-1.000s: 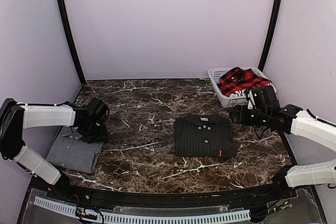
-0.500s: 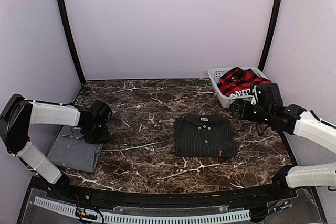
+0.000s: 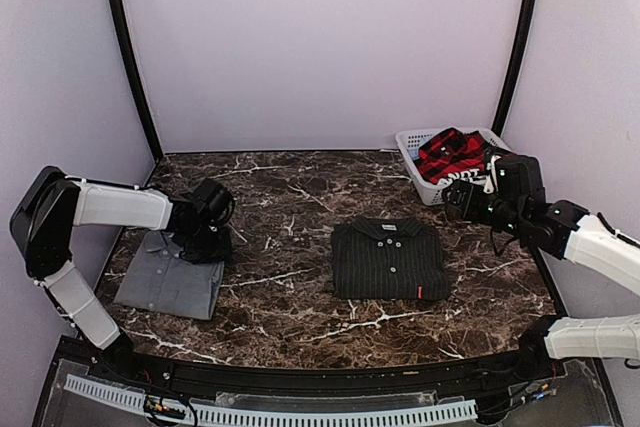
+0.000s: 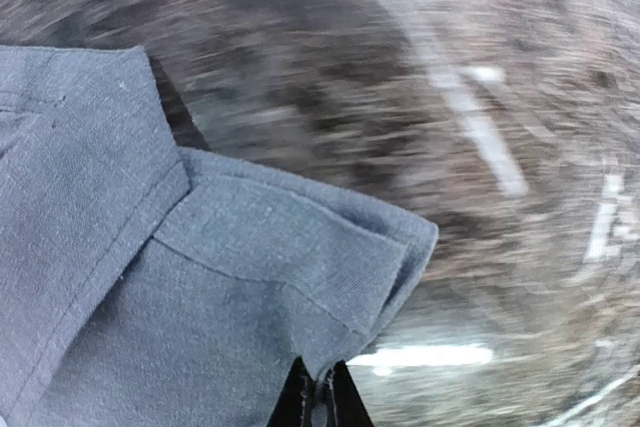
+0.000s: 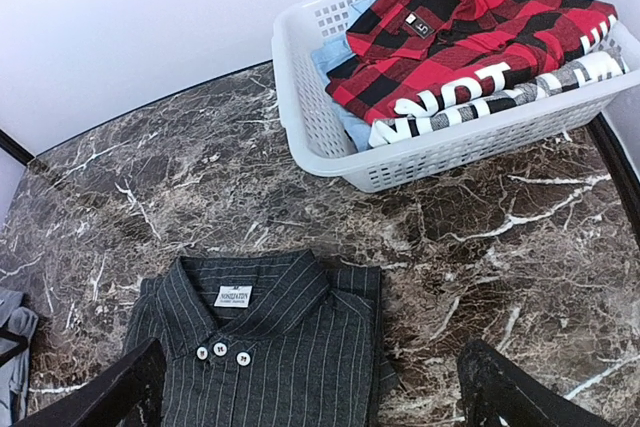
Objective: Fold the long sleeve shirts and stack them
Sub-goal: Move the square-folded shirt to the center of the board.
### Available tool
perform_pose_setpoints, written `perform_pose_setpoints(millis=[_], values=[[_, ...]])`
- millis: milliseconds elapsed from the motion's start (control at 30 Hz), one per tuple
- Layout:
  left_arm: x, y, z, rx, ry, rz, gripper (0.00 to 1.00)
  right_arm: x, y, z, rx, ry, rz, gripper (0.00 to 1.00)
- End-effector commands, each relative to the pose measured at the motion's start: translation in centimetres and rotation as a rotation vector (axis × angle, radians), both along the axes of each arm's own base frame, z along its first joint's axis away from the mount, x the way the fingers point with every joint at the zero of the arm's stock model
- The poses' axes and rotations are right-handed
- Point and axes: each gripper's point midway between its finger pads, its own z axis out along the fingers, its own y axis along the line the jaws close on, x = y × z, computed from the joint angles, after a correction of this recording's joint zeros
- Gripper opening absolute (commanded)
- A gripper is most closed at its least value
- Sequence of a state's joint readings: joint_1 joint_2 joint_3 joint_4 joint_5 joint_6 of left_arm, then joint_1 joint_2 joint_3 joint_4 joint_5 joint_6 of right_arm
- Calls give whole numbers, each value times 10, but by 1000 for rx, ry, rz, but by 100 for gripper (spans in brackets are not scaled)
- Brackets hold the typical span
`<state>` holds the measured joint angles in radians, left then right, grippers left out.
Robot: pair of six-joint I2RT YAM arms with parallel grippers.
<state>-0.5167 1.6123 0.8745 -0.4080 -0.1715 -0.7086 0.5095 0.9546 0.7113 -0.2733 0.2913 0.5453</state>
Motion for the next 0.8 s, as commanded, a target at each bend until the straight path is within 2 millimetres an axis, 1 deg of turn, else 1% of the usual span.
perform_pose_setpoints(millis=[0, 33, 67, 100, 200, 233, 267, 300, 333, 367, 433, 533, 633, 767], values=[[19, -57, 16, -121, -26, -42, 2, 7, 2, 11, 6, -50, 9, 99], [26, -69, 18, -141, -32, -50, 2, 8, 4, 11, 6, -46, 16, 99], [28, -79, 20, -156, -39, -55, 2, 8, 5, 10, 8, -40, 23, 99], [35, -89, 21, -171, -44, -57, 2, 8, 7, 9, 10, -33, 28, 99], [48, -117, 24, -230, -51, -67, 2, 9, 10, 5, 6, -9, 41, 99], [54, -125, 23, -240, -56, -68, 2, 9, 10, 3, 0, -3, 39, 99], [56, -133, 19, -249, -48, -73, 2, 9, 9, 2, -5, 2, 38, 99], [64, -142, 27, -270, -66, -76, 2, 9, 9, 1, -9, 3, 38, 99], [69, -152, 27, -287, -68, -79, 2, 9, 8, 1, -12, 4, 38, 98], [71, -158, 27, -299, -70, -76, 2, 9, 8, 1, -12, 4, 39, 99], [82, -172, 31, -344, -94, -70, 2, 8, 8, 0, -13, 5, 38, 99], [92, -197, 34, -422, -97, -82, 2, 8, 7, -5, -16, 18, 32, 99], [101, -217, 38, -458, -105, -99, 2, 7, 4, -10, -27, 34, 17, 99], [106, -233, 37, -480, -106, -120, 2, 7, 7, -18, -32, 55, 28, 99]])
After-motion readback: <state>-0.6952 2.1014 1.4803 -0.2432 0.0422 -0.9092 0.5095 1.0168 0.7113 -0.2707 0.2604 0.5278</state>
